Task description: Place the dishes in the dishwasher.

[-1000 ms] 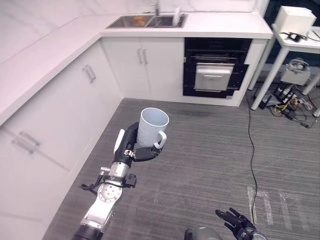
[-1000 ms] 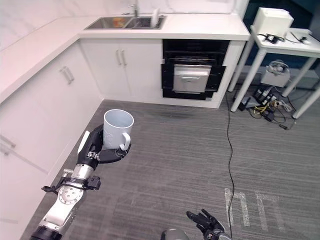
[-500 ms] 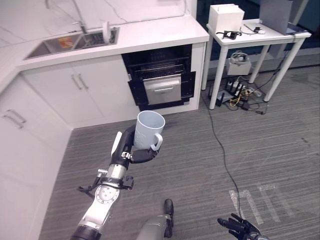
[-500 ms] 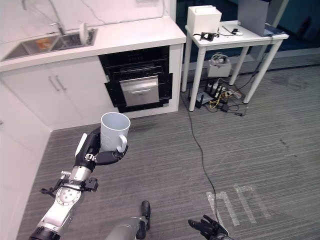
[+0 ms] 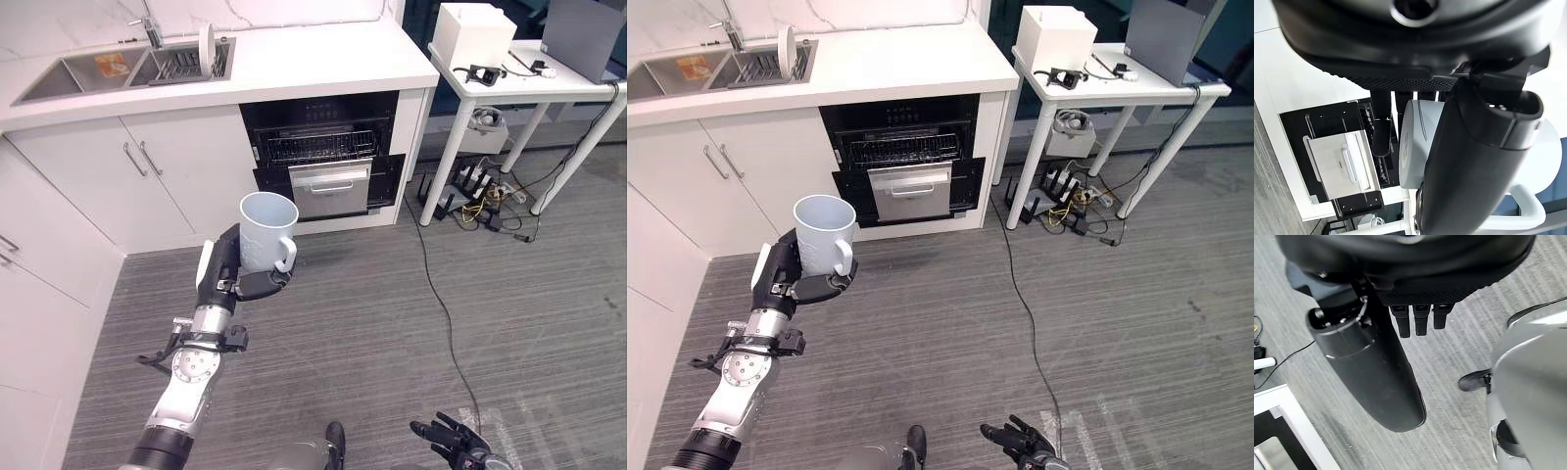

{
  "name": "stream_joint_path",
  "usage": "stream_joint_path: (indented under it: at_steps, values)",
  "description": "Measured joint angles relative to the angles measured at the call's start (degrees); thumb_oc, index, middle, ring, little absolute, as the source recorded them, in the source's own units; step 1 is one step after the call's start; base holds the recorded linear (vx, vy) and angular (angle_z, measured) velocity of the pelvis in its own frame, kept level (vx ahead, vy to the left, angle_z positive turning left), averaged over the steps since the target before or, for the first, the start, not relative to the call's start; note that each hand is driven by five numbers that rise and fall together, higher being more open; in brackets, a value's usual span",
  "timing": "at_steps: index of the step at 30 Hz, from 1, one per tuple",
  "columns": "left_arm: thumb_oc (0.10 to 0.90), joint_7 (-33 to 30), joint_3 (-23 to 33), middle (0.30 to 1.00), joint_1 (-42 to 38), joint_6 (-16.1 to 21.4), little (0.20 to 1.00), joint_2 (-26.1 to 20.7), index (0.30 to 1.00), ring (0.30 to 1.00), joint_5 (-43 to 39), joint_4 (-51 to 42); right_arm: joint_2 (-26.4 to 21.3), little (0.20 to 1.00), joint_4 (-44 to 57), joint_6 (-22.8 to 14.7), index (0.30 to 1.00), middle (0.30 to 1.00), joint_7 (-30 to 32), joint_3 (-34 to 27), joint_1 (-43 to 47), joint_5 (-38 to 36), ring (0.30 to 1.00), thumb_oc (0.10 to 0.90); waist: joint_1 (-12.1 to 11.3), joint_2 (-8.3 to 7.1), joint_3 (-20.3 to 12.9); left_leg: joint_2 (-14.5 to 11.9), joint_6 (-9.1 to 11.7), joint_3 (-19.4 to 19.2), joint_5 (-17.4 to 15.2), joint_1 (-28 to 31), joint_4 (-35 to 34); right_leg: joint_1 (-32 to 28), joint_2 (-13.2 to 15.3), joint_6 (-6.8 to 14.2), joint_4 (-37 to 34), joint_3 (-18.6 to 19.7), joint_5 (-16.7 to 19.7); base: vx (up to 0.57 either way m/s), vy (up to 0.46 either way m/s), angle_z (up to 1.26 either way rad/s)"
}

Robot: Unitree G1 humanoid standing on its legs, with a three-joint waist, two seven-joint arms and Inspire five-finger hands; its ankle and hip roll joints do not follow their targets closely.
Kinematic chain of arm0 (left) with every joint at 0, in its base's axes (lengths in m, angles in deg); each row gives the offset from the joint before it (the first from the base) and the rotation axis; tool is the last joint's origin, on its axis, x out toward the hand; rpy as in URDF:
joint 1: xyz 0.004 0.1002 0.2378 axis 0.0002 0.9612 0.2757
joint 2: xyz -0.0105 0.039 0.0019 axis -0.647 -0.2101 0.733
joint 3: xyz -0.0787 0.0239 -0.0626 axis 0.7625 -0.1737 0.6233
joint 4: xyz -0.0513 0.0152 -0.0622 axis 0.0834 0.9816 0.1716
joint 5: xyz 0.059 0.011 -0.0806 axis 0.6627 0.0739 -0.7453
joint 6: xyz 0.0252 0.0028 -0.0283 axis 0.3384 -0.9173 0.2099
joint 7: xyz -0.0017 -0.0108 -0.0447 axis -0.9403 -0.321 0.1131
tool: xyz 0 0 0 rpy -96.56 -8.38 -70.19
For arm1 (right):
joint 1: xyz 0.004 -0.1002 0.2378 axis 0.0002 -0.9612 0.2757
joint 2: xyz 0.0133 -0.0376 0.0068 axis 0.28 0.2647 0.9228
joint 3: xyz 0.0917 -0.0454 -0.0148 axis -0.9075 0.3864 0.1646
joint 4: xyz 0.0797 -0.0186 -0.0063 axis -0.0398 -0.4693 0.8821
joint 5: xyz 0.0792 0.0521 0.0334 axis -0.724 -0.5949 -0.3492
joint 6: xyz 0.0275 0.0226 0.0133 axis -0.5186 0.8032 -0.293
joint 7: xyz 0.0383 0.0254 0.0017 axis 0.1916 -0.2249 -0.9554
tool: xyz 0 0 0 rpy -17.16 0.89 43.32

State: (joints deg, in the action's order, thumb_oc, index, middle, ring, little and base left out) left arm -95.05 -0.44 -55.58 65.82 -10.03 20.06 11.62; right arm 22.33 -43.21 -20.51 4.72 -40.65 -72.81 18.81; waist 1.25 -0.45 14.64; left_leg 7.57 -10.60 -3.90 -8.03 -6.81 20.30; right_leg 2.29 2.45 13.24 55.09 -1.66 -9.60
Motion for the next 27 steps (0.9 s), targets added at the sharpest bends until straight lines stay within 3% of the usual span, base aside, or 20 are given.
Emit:
stream_joint_path:
  at_steps: [2,3,4,6,8,9,10,13,15,16,17,18,19,20,21,22,23,24,26,27]
  values:
    - [0.400,-0.9,-0.5,0.300,0.7,-0.1,0.300,-0.4,0.300,0.300,0.2,-0.3,0.0,0.900,0.0,-0.2,0.900,0.900,0.1,0.1,-0.5,0.7,0.900,0.800,-0.2,0.72,0.2,-0.1,-0.8,0.4,-1.0,1.4,-0.9,4.2,0.1,-1.2,1.9,-1.2,-1.0,0.18,0.101,-0.04]
    - [0.400,-2.0,-0.7,0.300,0.3,-0.2,0.300,-0.4,0.300,0.300,0.3,-0.3,-0.1,0.900,0.1,-0.2,0.900,0.900,0.2,0.0,-0.1,1.1,0.900,0.800,0.4,1.67,0.7,-0.1,-0.8,1.6,-0.2,2.7,-2.7,6.9,0.2,-3.6,-0.8,-3.3,-2.6,0.20,0.050,0.13]
    - [0.400,-2.0,-0.8,0.300,0.1,-0.2,0.300,-0.4,0.300,0.300,0.4,-0.3,-0.1,0.900,0.1,-0.2,0.900,0.900,0.3,-0.1,-0.1,1.1,0.900,0.800,0.8,1.90,0.9,-0.1,-0.7,2.0,0.1,3.4,-3.7,7.4,0.1,-4.5,-3.0,-4.0,-3.0,0.18,0.016,0.28]
    - [0.400,-2.1,-1.4,0.300,-0.8,-0.2,0.300,-0.3,0.300,0.300,0.6,-0.4,0.0,0.900,1.7,-0.4,0.900,0.900,0.4,-1.0,-0.8,0.4,0.900,0.800,2.7,3.03,1.3,-0.3,0.3,5.5,0.9,6.2,-7.3,8.0,-1.0,-7.8,-16.3,-6.8,-4.6,0.18,-0.046,0.68]
    - [0.400,-2.2,-2.9,0.300,-3.9,-0.2,0.300,-0.1,0.300,0.300,0.7,0.0,-1.2,0.900,2.1,-0.7,0.900,0.900,0.3,-0.7,-0.9,0.3,0.900,0.800,3.3,3.35,1.3,0.2,2.2,8.6,0.3,8.8,-9.8,11.1,-1.1,-9.1,-32.5,-7.1,-0.7,0.35,-0.155,0.86]
    - [0.400,-2.3,-3.1,0.300,-4.6,-0.1,0.300,0.0,0.300,0.300,0.7,0.5,-1.5,0.900,1.9,-0.8,0.900,0.900,0.1,-0.6,-0.9,0.3,0.900,0.800,3.4,2.44,1.5,0.0,5.7,6.4,-4.1,8.9,-8.0,11.7,0.5,-8.4,-40.2,-6.9,2.6,0.51,-0.231,1.17]
    - [0.400,-3.3,-3.0,0.300,-6.8,-0.9,0.300,-0.2,0.300,0.300,0.8,1.8,-1.5,0.900,1.5,-1.6,0.900,0.900,-0.8,-2.4,-0.7,-0.8,0.900,0.800,4.8,-1.24,1.8,0.6,2.3,2.2,-8.6,7.7,-0.3,15.0,9.7,-3.7,-43.7,-5.2,7.0,0.40,-0.164,0.89]
    - [0.400,-3.6,-3.0,0.300,-4.5,-1.1,0.300,-0.2,0.300,0.300,1.3,2.5,-1.9,0.900,1.2,-1.5,0.900,0.900,-0.8,-3.5,0.1,-0.8,0.900,0.800,4.1,-1.00,2.0,1.3,2.4,2.7,-10.3,11.0,0.1,18.5,10.4,-4.8,-39.2,-2.7,10.2,0.30,-0.116,0.40]
    - [0.400,-3.4,-3.3,0.300,-2.1,-1.2,0.300,-0.2,0.300,0.300,2.5,2.5,-2.0,0.900,1.3,-1.3,0.900,0.900,-0.6,-3.3,0.3,-0.7,0.900,0.800,3.9,-0.31,1.9,0.5,4.1,3.6,-11.1,14.5,-2.2,17.8,7.8,-7.0,-37.9,-4.5,12.0,0.23,-0.107,0.30]
    - [0.400,-3.1,-3.5,0.300,-1.1,-1.2,0.300,-0.2,0.300,0.300,2.9,2.5,-2.0,0.900,1.3,-0.9,0.900,0.900,-0.5,-2.8,0.0,-0.7,0.900,0.800,3.7,-0.21,1.8,0.1,5.6,3.5,-11.8,16.2,-2.5,15.1,5.7,-10.6,-39.3,-5.5,15.0,0.45,-0.247,0.39]
    - [0.400,-3.1,-3.6,0.300,0.4,-1.3,0.300,1.2,0.300,0.300,3.1,2.5,-3.2,0.900,1.2,-0.3,0.900,0.900,0.0,-2.3,0.1,-0.7,0.900,0.800,3.8,2.53,1.7,-2.7,9.0,2.6,-11.9,17.6,-2.4,14.1,4.2,-12.3,-37.5,-6.0,15.0,0.40,-0.226,0.27]
    - [0.400,-3.1,-3.6,0.300,0.6,-1.3,0.300,1.1,0.300,0.300,3.5,2.4,-3.4,0.900,1.2,-0.3,0.900,0.900,0.0,-1.9,0.3,-0.7,0.900,0.800,3.5,2.61,1.7,-2.9,10.1,2.3,-11.3,17.8,-2.1,14.0,4.1,-12.8,-36.9,-6.0,14.3,0.35,-0.207,0.21]
    - [0.400,-3.1,-3.6,0.300,0.7,-1.5,0.300,1.0,0.300,0.300,4.7,2.4,-3.6,0.900,0.9,-0.2,0.900,0.900,0.1,-1.3,0.8,-0.7,0.900,0.800,3.3,2.19,1.8,-2.8,13.5,1.9,-9.4,16.8,2.2,12.5,4.4,-13.4,-36.6,-5.7,13.0,0.36,-0.214,0.14]
    - [0.400,-3.0,-3.7,0.300,0.9,-1.7,0.300,1.0,0.300,0.300,5.2,1.8,-3.4,0.900,0.5,-0.2,0.900,0.900,0.4,-1.4,1.4,-0.7,0.900,0.800,3.0,1.35,1.9,-3.9,12.1,1.3,-11.7,14.9,4.2,7.7,4.5,-13.6,-39.9,-5.4,12.7,0.54,-0.322,0.43]
    - [0.400,-3.0,-4.1,0.300,0.1,-1.7,0.300,0.1,0.300,0.300,5.6,-0.7,-3.5,0.900,0.4,-0.6,0.900,0.900,0.3,-1.7,1.7,-0.7,0.900,0.800,3.5,1.27,2.0,-5.7,11.4,1.3,-8.9,14.9,-8.3,5.5,4.6,-13.4,-38.8,-6.2,11.0,0.54,-0.329,0.54]
    - [0.400,-3.0,-4.0,0.300,-0.3,-1.7,0.300,0.0,0.300,0.300,5.6,-2.0,-3.9,0.900,0.3,-0.9,0.900,0.900,0.1,-1.8,1.8,-0.7,0.900,0.800,4.1,2.30,2.1,-7.5,8.9,1.0,-2.8,14.8,-11.6,5.9,3.5,-12.7,-35.9,-7.0,9.2,0.36,-0.239,0.31]
    - [0.400,-3.3,-3.9,0.300,-0.2,-1.5,0.300,-0.2,0.300,0.300,5.6,-2.9,-3.8,0.900,-0.4,-1.4,0.900,0.900,0.3,-1.7,2.1,-0.7,0.900,0.800,3.2,2.17,2.0,-7.4,9.3,0.6,-3.7,16.5,-11.0,6.4,3.4,-11.5,-33.1,-6.4,6.1,0.32,-0.257,0.15]
    - [0.400,-3.8,-3.8,0.300,0.1,-1.6,0.300,-0.9,0.300,0.300,5.6,-4.2,-3.5,0.900,-0.6,-1.0,0.900,0.900,0.2,-1.3,1.7,-0.7,0.900,0.800,3.3,1.85,0.3,-7.6,10.3,0.7,-4.6,17.6,-11.4,5.7,2.2,-11.7,-32.7,-6.7,3.9,0.34,-0.295,0.02]
    - [0.400,-4.5,-3.4,0.300,0.3,-1.7,0.300,-1.1,0.300,0.300,5.6,-5.6,-3.5,0.900,-1.0,-0.8,0.900,0.900,0.0,-1.1,1.2,-0.7,0.900,0.800,2.9,2.16,-0.1,-7.8,11.0,0.9,-5.4,19.1,-12.0,4.8,1.2,-12.9,-33.0,-7.4,1.1,0.23,-0.228,0.01]
    - [0.400,-4.6,-3.2,0.300,0.1,-2.0,0.300,-1.5,0.300,0.300,5.5,-5.8,-3.2,0.900,-1.9,-0.8,0.900,0.900,-0.2,-1.1,1.5,-0.7,0.900,0.800,2.2,2.13,-0.1,-7.6,11.5,1.1,-5.6,17.7,-7.5,4.3,0.9,-13.4,-33.0,-7.1,0.3,0.14,-0.154,-0.30]
